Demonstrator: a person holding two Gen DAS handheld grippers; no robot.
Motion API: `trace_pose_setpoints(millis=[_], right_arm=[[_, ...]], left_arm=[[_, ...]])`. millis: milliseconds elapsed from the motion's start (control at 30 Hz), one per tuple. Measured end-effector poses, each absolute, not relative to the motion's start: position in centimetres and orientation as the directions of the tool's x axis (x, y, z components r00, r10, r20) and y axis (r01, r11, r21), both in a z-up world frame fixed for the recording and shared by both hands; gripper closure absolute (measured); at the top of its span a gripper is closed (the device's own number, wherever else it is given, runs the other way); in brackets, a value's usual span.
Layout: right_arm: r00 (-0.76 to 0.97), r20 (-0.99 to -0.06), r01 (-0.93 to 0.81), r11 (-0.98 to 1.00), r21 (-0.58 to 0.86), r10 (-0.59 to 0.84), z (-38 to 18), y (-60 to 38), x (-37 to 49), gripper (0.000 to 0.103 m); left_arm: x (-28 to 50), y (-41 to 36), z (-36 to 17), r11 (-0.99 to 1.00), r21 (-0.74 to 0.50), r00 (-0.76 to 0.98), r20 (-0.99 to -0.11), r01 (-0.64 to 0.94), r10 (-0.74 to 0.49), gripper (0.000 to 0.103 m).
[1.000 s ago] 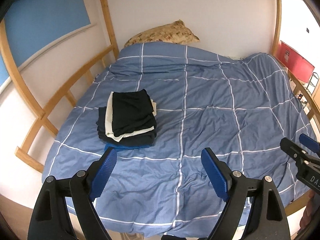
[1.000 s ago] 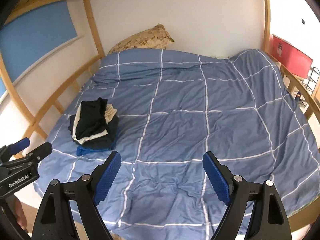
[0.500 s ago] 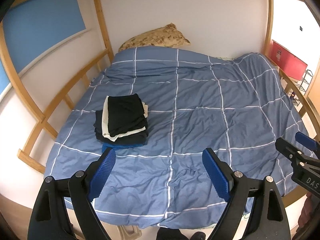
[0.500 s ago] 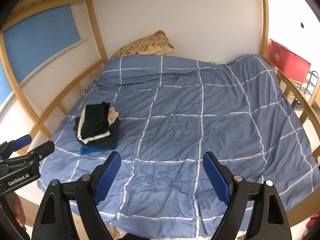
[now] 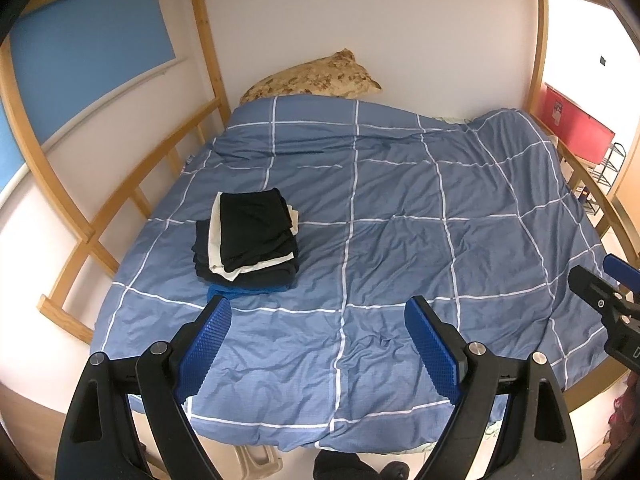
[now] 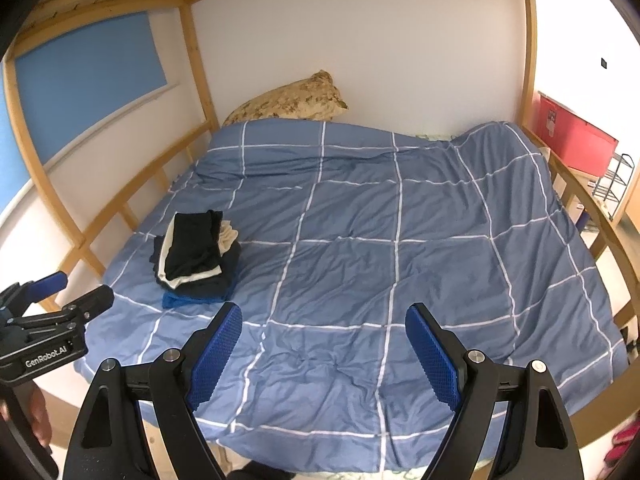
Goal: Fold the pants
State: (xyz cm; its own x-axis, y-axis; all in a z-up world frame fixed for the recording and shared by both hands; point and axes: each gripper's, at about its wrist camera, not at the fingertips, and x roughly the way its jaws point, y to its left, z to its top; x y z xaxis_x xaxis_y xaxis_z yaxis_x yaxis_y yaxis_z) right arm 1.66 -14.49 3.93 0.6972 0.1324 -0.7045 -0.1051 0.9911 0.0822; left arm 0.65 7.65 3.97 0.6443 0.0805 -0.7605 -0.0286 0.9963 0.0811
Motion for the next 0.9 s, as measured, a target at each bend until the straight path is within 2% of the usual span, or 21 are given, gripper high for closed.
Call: trace_pose_setpoints(millis=[333,433,667,733,900], right_arm=[[0.699,-0.703,-0.108,0.991,0.079,0.132,4.3,-14.5,1.7,0.018],[0.7,-0.703,-0.104,0.992,0.078,0.128,4.4,-14.2,1.7,0.018],[0.701,-0.702,-0.105,0.992,0.074,0.126,4.5,-14.6,1.5,0.018],[0.7,-0.702,-0.108,0.991,0.075,0.129,4.6,-14.9,1.5,0.018],[0.701,-0.702,-0.11,0.991,0.072,0.128,4.7,-15.2,1.4,0.018]], left_arm=[[0.7,7.7,4.5,0.996,0.079,0.645,-0.76,-0.028,0.078,0.014],[1.0,7.9,4.9,0.996,0.085,0.652,-0.753,-0.036,0.087,0.01],[1.2,7.7,5.2,0.996,0.086,0.659,-0.748,-0.029,0.084,0.009],[1.2,7.6,5.3,0.994,0.1,0.663,-0.742,-0.043,0.103,0.006],[1.0,7.8,5.2,0.992,0.107,0.666,-0.736,-0.06,0.119,0.005]])
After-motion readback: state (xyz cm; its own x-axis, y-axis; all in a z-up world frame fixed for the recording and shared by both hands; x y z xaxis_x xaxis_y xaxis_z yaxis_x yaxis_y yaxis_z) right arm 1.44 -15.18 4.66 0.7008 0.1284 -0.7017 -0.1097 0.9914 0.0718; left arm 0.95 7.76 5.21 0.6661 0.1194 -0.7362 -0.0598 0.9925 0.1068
